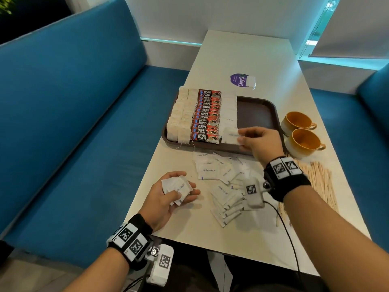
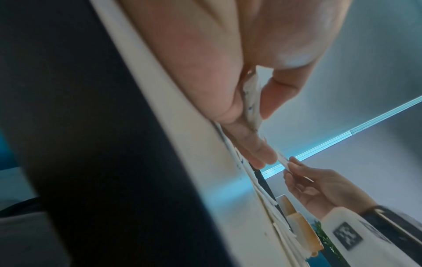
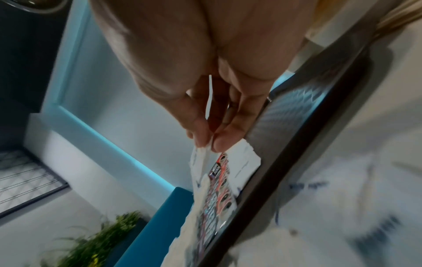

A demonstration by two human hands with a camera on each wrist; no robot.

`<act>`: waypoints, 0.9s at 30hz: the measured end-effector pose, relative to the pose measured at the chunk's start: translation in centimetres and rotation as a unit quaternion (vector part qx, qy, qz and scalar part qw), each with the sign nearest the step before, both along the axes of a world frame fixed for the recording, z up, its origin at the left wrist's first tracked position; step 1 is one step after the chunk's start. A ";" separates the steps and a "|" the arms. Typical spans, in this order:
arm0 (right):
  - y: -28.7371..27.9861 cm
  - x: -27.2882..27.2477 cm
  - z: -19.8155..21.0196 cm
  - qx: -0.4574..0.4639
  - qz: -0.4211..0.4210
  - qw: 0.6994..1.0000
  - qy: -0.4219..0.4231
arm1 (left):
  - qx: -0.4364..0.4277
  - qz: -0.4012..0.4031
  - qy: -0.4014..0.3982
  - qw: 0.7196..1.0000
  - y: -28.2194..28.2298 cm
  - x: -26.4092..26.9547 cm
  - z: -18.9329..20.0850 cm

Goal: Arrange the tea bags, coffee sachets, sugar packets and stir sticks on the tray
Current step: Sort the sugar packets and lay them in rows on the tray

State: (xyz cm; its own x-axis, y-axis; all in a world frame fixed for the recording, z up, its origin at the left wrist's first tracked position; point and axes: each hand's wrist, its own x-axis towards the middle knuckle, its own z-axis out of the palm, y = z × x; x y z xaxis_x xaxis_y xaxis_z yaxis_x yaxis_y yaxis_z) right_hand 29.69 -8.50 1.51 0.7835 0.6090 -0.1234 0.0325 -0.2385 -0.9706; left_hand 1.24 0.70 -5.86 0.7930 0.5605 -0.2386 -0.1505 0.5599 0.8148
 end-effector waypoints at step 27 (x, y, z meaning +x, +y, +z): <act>4.6 3.8 -2.6 -0.178 -0.004 0.980 -0.092 | 0.021 0.007 0.004 1.000 -0.3 0.0 0.0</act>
State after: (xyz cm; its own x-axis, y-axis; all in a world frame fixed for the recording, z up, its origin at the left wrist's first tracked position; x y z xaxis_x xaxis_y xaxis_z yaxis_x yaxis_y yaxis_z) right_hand 33.52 -3.95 -1.10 0.8167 0.5472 -0.1832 0.1960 -0.5617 -0.8037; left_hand 1.22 0.39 -5.89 0.7834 0.5808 -0.2215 -0.1510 0.5235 0.8385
